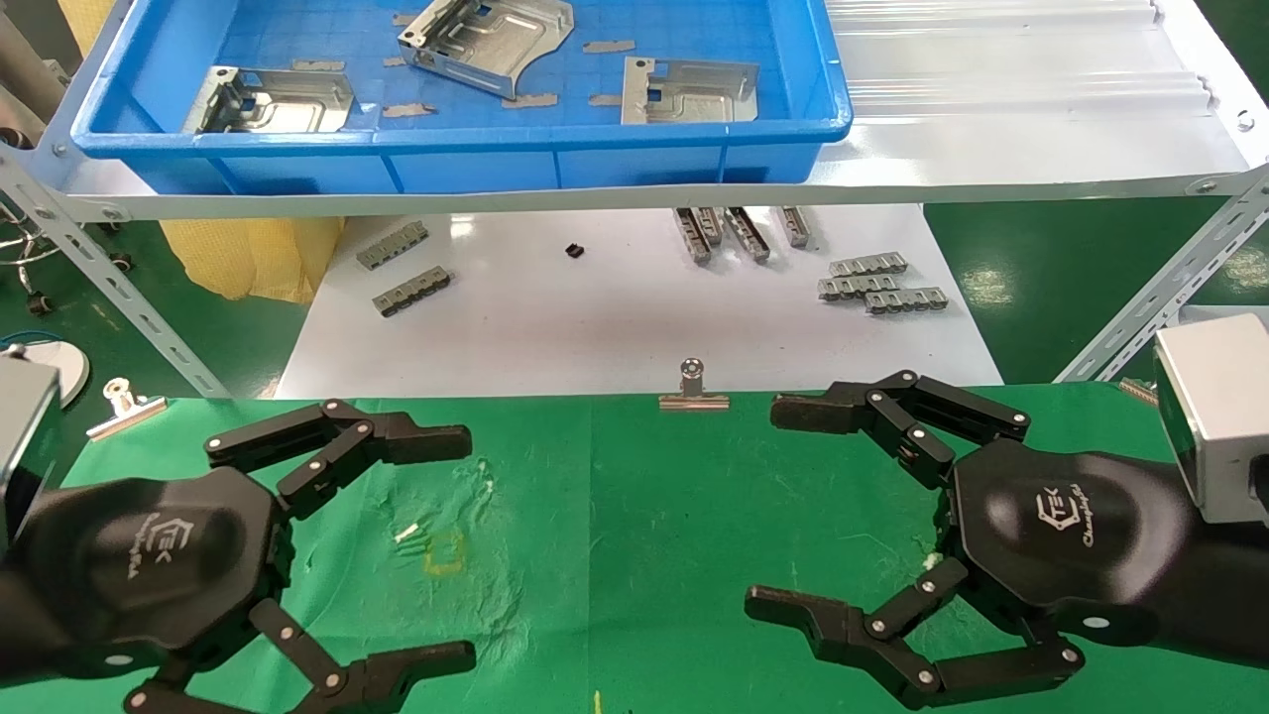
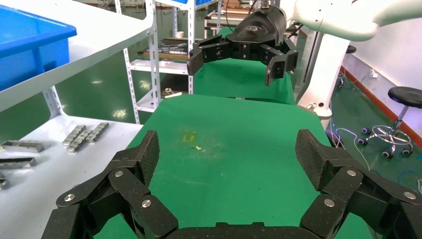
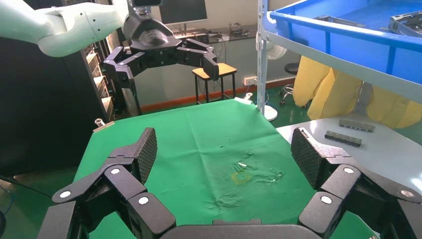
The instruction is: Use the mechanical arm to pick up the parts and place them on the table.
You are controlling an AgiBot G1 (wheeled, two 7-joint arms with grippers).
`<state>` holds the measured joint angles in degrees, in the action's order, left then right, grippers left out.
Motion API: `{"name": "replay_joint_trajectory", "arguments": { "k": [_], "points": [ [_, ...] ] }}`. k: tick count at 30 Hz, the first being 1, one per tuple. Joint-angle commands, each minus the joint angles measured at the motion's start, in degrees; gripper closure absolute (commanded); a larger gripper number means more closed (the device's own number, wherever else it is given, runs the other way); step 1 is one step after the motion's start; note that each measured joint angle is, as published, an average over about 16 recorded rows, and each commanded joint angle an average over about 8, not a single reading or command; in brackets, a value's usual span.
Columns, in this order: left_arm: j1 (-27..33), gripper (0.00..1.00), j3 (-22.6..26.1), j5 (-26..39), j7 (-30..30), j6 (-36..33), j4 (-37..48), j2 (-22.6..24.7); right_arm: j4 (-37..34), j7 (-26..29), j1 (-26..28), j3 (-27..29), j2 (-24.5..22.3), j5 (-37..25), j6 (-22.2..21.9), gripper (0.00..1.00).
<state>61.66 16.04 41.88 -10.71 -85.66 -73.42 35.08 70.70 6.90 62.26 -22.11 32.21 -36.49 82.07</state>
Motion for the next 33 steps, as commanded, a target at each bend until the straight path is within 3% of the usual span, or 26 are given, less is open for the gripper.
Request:
{"name": "replay_joint_trajectory", "arguments": {
  "k": [1,16,17,24,25,33],
  "points": [
    [0.00,0.00,0.00,0.00,0.00,0.00,0.00,0.00,0.00,0.00,0.00,0.00,0.00,0.00,0.00,0.00],
    [0.00,0.00,0.00,0.00,0.00,0.00,0.00,0.00,0.00,0.00,0.00,0.00,0.00,0.00,0.00,0.00],
    [0.00,0.00,0.00,0.00,0.00,0.00,0.00,0.00,0.00,0.00,0.00,0.00,0.00,0.00,0.00,0.05],
    [0.00,0.00,0.00,0.00,0.00,0.00,0.00,0.00,0.00,0.00,0.00,0.00,0.00,0.00,0.00,0.93],
    [0.00,0.00,0.00,0.00,0.00,0.00,0.00,0.00,0.00,0.00,0.00,0.00,0.00,0.00,0.00,1.00],
    [0.00,0.00,0.00,0.00,0.00,0.00,0.00,0.00,0.00,0.00,0.00,0.00,0.00,0.00,0.00,1.00]
  ]
}}
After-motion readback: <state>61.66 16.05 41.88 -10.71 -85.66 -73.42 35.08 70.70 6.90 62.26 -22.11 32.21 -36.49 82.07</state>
